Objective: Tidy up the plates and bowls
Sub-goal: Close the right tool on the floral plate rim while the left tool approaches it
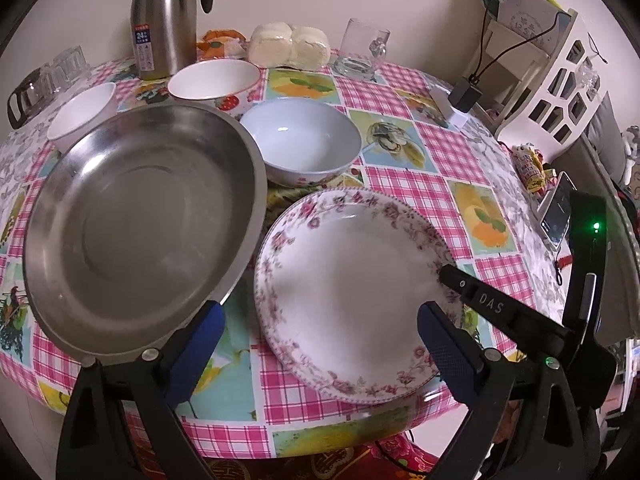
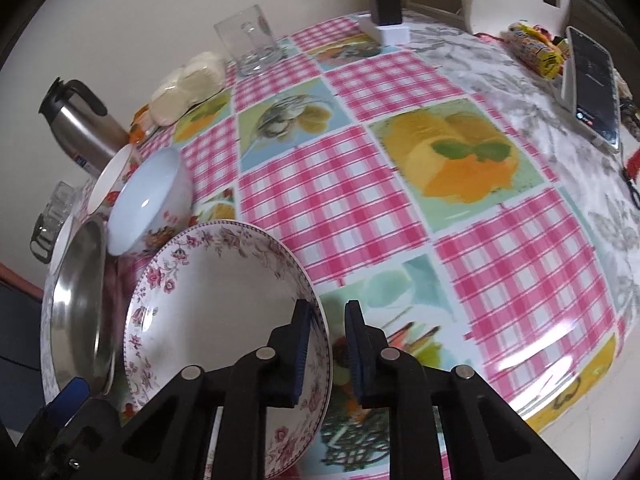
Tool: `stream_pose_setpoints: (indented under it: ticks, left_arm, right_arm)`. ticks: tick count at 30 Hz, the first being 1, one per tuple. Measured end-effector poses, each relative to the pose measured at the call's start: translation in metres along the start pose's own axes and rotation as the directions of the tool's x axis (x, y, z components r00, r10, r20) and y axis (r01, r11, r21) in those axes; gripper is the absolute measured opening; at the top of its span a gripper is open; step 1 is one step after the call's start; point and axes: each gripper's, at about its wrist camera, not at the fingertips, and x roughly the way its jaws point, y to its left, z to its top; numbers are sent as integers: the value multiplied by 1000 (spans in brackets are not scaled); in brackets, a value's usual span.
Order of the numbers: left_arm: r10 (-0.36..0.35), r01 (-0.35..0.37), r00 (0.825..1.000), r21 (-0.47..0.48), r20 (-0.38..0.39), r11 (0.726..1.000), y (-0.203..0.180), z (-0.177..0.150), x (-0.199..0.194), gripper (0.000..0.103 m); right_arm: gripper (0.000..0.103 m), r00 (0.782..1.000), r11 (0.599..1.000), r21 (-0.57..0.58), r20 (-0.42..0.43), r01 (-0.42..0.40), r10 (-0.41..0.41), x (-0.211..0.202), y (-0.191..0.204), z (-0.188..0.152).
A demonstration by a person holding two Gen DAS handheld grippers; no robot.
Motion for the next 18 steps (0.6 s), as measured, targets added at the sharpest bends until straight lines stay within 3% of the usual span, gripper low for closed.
stream_pose_setpoints:
  ticks: [2,18]
  left_arm:
    - [-16,16,1000,3,-17,1000,-1,-1,4,83]
    - [21,-22,993,-9,-115,1000,2,-10,37,78]
  right_arm:
    - [19,1000,1000,12,4,2,-2,-1,-6,1]
    - [19,1000,999,40,-19,-16,17,3,-12,-1]
